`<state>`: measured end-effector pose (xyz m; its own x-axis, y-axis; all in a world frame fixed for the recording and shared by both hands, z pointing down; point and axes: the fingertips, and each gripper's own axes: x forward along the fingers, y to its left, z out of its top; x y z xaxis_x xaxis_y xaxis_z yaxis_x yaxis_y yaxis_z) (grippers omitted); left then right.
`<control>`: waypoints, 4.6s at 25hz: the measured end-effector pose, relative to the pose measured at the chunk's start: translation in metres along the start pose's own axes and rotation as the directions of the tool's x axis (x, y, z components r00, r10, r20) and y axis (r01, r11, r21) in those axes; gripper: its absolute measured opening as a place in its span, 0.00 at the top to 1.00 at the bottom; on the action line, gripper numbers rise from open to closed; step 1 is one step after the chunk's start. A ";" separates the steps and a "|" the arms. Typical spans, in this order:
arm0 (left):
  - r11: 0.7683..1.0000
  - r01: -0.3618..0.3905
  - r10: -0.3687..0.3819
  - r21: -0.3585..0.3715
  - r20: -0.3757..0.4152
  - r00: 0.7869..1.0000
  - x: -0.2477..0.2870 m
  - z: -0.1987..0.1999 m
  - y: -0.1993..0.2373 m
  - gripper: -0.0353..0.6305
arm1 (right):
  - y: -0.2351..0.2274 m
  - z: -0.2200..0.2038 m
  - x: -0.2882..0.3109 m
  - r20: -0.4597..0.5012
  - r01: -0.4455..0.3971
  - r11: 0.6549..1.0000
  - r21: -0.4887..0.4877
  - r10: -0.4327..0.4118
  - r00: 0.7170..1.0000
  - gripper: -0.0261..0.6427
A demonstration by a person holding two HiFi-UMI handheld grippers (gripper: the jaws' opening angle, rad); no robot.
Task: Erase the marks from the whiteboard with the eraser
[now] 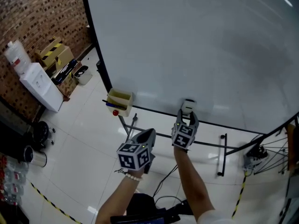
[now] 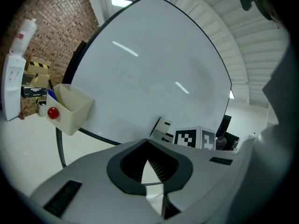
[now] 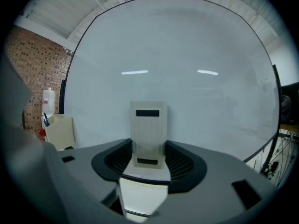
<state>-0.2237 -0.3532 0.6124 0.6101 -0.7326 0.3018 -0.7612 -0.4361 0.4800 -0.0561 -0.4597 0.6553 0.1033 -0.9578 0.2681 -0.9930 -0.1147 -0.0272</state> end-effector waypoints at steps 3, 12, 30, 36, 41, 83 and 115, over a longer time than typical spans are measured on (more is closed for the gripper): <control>1.000 -0.014 0.014 0.007 0.004 1.000 -0.017 0.004 0.030 0.96 | 0.036 0.001 0.006 0.018 0.006 1.000 0.006 -0.006 1.000 0.58; 0.999 -0.037 0.037 -0.006 0.022 0.999 -0.050 0.015 0.105 0.96 | 0.150 -0.002 0.023 0.008 -0.054 0.998 -0.035 0.054 0.999 0.58; 0.998 -0.059 0.059 -0.033 0.011 0.998 -0.069 -0.005 0.176 0.96 | 0.241 -0.032 0.043 0.011 -0.102 0.994 -0.046 0.103 0.995 0.59; 0.998 -0.056 0.055 -0.036 -0.018 0.998 -0.060 -0.017 0.183 0.96 | 0.248 -0.063 0.051 -0.013 -0.100 0.995 0.000 0.100 0.995 0.59; 0.998 -0.055 0.054 -0.021 -0.020 0.998 -0.049 -0.018 0.173 0.96 | 0.236 -0.067 0.052 0.000 -0.111 0.993 -0.027 0.111 0.994 0.59; 1.000 -0.013 0.014 0.009 -0.071 0.997 0.131 -0.146 -0.223 0.96 | -0.255 -0.085 -0.012 -0.037 -0.109 0.991 -0.079 0.107 0.994 0.58; 0.970 0.234 -0.214 0.065 -0.222 0.951 0.309 -0.282 -0.486 0.96 | -0.673 -0.091 -0.073 0.029 0.035 0.999 -0.031 -0.034 0.999 0.57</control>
<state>0.3971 -0.2207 0.7044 0.7922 -0.4876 0.3670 -0.6102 -0.6279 0.4831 0.5996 -0.2891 0.7417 0.1385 -0.9607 0.2404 -0.9901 -0.1397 0.0121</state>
